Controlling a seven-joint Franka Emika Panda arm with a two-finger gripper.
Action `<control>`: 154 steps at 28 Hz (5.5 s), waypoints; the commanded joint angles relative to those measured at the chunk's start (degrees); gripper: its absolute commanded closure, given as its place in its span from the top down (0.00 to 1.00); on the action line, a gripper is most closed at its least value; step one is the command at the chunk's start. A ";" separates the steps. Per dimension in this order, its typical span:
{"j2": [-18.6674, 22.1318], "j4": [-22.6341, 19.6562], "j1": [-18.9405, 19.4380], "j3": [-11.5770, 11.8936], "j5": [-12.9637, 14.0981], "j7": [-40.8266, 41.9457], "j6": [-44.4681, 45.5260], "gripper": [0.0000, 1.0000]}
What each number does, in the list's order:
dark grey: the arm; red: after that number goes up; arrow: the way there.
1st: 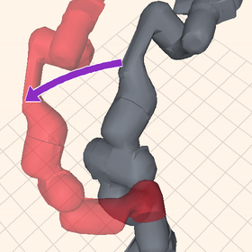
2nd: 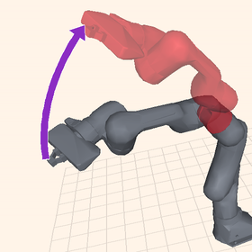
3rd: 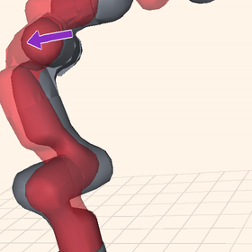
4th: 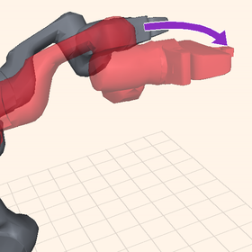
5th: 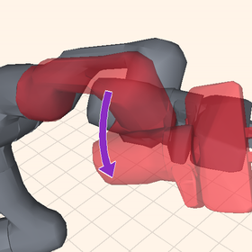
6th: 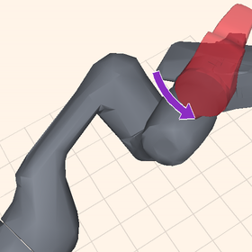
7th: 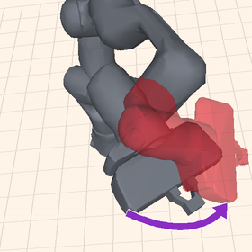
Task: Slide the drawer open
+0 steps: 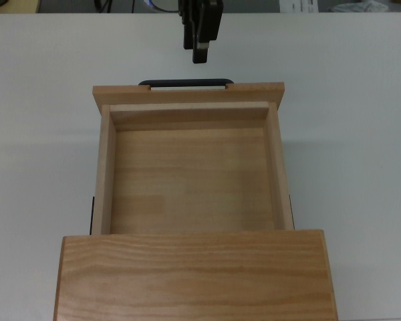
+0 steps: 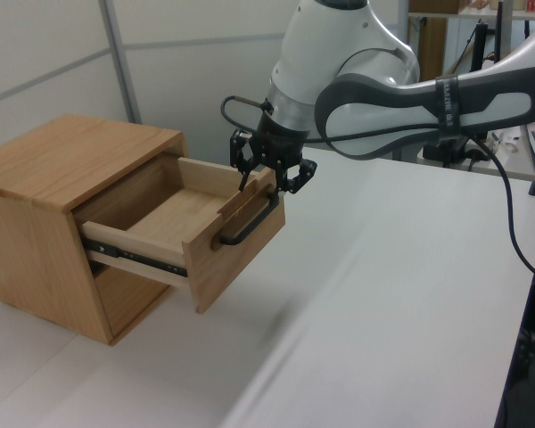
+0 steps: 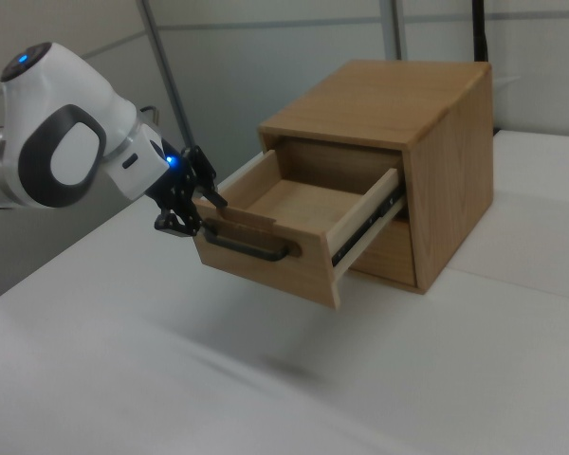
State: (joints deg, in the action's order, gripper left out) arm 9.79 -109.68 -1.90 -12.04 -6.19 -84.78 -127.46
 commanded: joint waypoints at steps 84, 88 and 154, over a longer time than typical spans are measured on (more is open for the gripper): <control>-5.75 19.68 -3.20 2.11 8.04 86.19 42.82 1.00; -5.66 19.68 -3.20 2.02 8.12 86.28 42.82 1.00; -6.28 19.59 -3.20 1.93 8.21 86.89 42.64 1.00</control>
State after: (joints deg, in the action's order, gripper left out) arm 4.75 -91.74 -4.97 -10.21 1.63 0.83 -86.85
